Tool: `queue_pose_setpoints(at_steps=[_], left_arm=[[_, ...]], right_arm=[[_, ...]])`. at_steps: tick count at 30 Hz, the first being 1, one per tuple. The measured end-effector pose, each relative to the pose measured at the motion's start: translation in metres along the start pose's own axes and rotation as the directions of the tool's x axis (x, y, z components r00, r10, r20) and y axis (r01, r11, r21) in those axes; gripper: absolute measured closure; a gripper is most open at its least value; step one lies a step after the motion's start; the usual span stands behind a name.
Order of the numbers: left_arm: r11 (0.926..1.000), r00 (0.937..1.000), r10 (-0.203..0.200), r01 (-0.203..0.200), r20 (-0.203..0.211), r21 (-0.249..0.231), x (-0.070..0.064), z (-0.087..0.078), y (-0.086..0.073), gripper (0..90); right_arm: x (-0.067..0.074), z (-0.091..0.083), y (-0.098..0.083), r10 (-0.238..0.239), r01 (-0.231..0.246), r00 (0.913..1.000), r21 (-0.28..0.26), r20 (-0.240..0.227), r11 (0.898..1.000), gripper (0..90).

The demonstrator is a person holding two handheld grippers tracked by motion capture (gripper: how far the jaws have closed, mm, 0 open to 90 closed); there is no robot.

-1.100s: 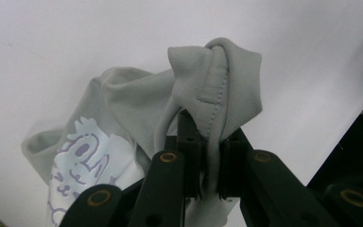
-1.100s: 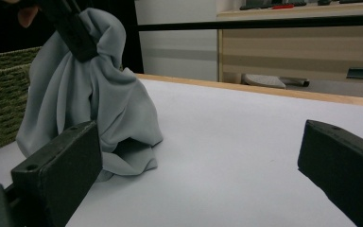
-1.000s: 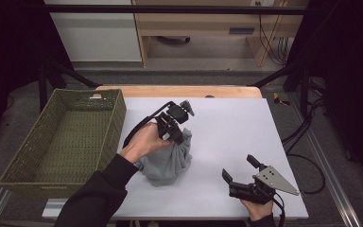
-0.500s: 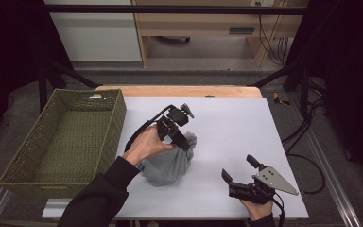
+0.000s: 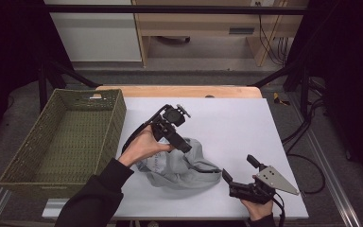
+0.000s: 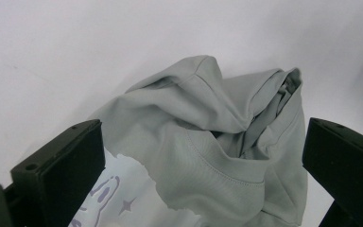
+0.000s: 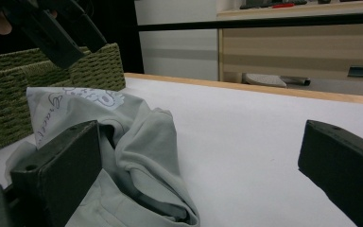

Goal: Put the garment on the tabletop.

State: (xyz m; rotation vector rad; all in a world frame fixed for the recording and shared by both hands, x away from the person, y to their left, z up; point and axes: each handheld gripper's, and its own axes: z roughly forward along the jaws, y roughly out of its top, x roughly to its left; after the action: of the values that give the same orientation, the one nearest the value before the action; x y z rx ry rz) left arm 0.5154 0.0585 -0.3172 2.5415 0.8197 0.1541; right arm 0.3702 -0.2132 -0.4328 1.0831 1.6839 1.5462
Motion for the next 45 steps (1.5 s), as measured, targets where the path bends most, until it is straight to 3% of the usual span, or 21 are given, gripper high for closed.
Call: queue_pose_setpoints(at_steps=[5, 9, 10, 11, 12, 17, 20, 23, 26, 27, 32, 35, 38, 39, 41, 45], left_arm=[[0.9949, 0.9999, -0.008, 0.007, -0.01, -0.101, 0.001, -0.01, -0.015, 0.0], [0.9814, 0.9998, -0.017, 0.015, -0.009, -0.192, 0.002, -0.017, -0.028, 0.0], [0.9766, 0.9995, -0.018, 0.012, -0.025, -0.215, 0.003, -0.019, -0.032, 0.0], [0.9673, 0.9992, -0.032, 0.025, -0.023, -0.253, 0.002, -0.02, -0.036, 0.0], [0.9648, 0.9992, -0.033, 0.027, -0.021, -0.262, 0.002, -0.021, -0.039, 0.0], [0.9282, 0.9983, -0.051, 0.036, -0.029, -0.37, 0.002, -0.025, -0.061, 0.6], [0.9033, 0.9961, -0.066, 0.035, -0.059, -0.428, 0.001, -0.025, -0.073, 0.6], [0.8688, 0.9946, -0.089, 0.051, -0.054, -0.492, 0.001, -0.025, -0.088, 0.9], [0.8487, 0.9945, -0.099, 0.065, -0.037, -0.525, 0.003, -0.023, -0.101, 1.5], [0.8482, 0.9946, -0.099, 0.067, -0.033, -0.525, 0.003, -0.023, -0.103, 1.8], [0.8111, 0.9951, -0.099, 0.08, 0.0, -0.579, 0.0, -0.017, -0.12, 1.9], [0.782, 0.995, -0.1, 0.074, -0.007, -0.619, -0.004, -0.015, -0.132, 0.8], [0.742, 0.9949, -0.101, 0.082, 0.01, -0.665, -0.007, -0.012, -0.145, 1.9], [0.7337, 0.9942, -0.107, 0.086, 0.01, -0.674, -0.008, -0.011, -0.15, 3.1], [0.7268, 0.9932, -0.116, 0.089, 0.006, -0.681, -0.01, -0.01, -0.158, 3.1], [0.699, 0.9916, -0.129, 0.096, 0.007, -0.709, -0.012, -0.009, -0.174, 3.7]], right_arm=[[0.0, 0.0, 0.0, -0.005, 0.005, 1.0, 0.006, -0.001, 1.0, 0.8], [-0.001, -0.001, 0.0, -0.008, 0.008, 1.0, 0.007, -0.001, 1.0, 0.8], [-0.002, -0.001, 0.0, -0.007, 0.007, 1.0, 0.005, 0.004, 1.0, 0.7], [-0.001, -0.001, 0.0, 0.001, -0.001, 1.0, 0.006, -0.002, 1.0, 0.7], [-0.001, -0.001, 0.0, 0.003, -0.003, 1.0, 0.007, -0.001, 1.0, 0.7], [-0.001, -0.001, 0.0, -0.002, 0.002, 1.0, 0.012, 0.003, 1.0, 0.7], [-0.002, -0.001, 0.0, -0.008, 0.008, 1.0, 0.008, -0.001, 1.0, 0.6], [-0.002, -0.001, 0.0, -0.01, 0.01, 0.9999, 0.009, -0.001, 1.0, 0.6], [-0.002, 0.0, 0.0, -0.002, 0.002, 1.0, 0.013, 0.001, 1.0, 0.5], [-0.002, 0.0, 0.0, 0.002, -0.002, 1.0, 0.011, 0.0, 1.0, 0.4], [-0.002, -0.001, 0.0, -0.002, 0.002, 1.0, 0.01, -0.001, 1.0, 0.3], [-0.003, -0.001, 0.0, 0.003, -0.003, 1.0, 0.012, 0.0, 1.0, 0.3], [-0.003, -0.001, 0.0, 0.003, -0.003, 1.0, 0.013, 0.001, 1.0, 0.3], [-0.003, -0.001, 0.0, -0.002, 0.002, 1.0, 0.008, -0.001, 1.0, 0.3], [-0.003, -0.001, 0.0, -0.003, 0.003, 1.0, 0.011, -0.001, 1.0, 0.3], [-0.003, -0.001, 0.0, -0.002, 0.003, 1.0, 0.014, -0.006, 1.0, 0.3]])
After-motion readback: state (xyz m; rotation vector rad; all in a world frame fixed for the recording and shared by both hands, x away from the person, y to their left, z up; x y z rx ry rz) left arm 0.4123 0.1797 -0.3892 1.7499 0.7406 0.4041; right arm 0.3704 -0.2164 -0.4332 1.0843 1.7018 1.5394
